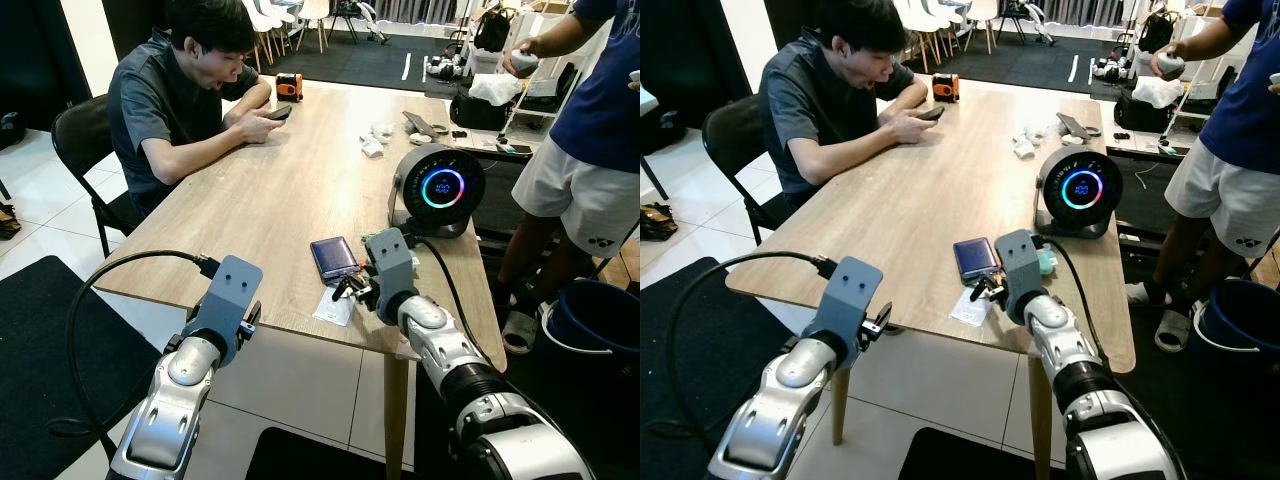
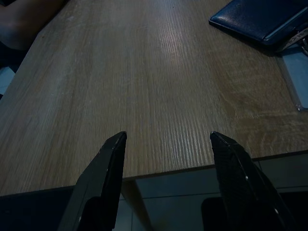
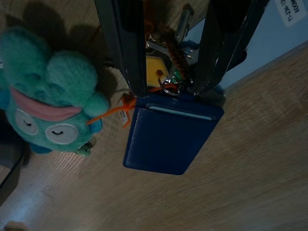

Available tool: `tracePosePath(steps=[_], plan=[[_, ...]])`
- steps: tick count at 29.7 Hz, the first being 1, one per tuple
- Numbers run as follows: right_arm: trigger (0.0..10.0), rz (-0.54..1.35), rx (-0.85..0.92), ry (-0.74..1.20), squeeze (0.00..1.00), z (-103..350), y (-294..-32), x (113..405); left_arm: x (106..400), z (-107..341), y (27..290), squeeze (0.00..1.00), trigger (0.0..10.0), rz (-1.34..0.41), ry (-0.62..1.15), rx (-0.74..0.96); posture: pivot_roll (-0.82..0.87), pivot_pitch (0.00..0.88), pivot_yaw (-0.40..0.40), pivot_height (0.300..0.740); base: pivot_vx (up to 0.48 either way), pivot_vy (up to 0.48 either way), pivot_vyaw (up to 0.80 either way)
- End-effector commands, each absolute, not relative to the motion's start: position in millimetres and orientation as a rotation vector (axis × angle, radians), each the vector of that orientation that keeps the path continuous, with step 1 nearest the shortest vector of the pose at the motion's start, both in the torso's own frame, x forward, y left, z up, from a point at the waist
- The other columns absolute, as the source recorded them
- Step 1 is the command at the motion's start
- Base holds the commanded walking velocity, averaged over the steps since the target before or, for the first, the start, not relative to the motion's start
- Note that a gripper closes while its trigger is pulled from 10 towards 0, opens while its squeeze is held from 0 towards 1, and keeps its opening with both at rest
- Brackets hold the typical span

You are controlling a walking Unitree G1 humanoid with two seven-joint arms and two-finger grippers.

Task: Hang keys on a hook

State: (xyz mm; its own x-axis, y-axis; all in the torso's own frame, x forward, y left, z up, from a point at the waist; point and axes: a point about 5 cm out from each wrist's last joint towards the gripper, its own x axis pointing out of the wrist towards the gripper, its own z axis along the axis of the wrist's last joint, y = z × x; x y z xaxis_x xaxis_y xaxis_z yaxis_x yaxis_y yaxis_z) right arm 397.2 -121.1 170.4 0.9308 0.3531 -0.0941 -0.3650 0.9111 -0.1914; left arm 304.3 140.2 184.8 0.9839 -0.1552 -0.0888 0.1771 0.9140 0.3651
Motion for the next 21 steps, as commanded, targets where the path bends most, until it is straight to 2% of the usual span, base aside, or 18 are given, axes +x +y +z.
tracePosePath(steps=[1, 10, 21], plan=[[10.0, 0.385, -0.195, 0.111, 0.00, 157.9, -119.2, 394.1, 303.0, 181.1, 142.0, 0.00, 10.0, -0.166, 0.077, 0.401, 0.17, 0.168, -0.016, 0.740, 0.000, 0.000, 0.00], [10.0, 0.412, -0.187, 0.175, 0.00, 141.1, -115.9, 387.3, 303.0, 181.2, 142.0, 0.00, 10.0, -0.170, 0.077, 0.403, 0.17, 0.169, -0.013, 0.740, 0.000, 0.000, 0.00], [10.0, 0.348, -0.225, 0.203, 0.00, 136.4, -125.8, 386.8, 302.1, 180.3, 142.9, 0.00, 10.0, -0.165, 0.080, 0.403, 0.17, 0.176, -0.014, 0.740, 0.000, 0.000, 0.00]])
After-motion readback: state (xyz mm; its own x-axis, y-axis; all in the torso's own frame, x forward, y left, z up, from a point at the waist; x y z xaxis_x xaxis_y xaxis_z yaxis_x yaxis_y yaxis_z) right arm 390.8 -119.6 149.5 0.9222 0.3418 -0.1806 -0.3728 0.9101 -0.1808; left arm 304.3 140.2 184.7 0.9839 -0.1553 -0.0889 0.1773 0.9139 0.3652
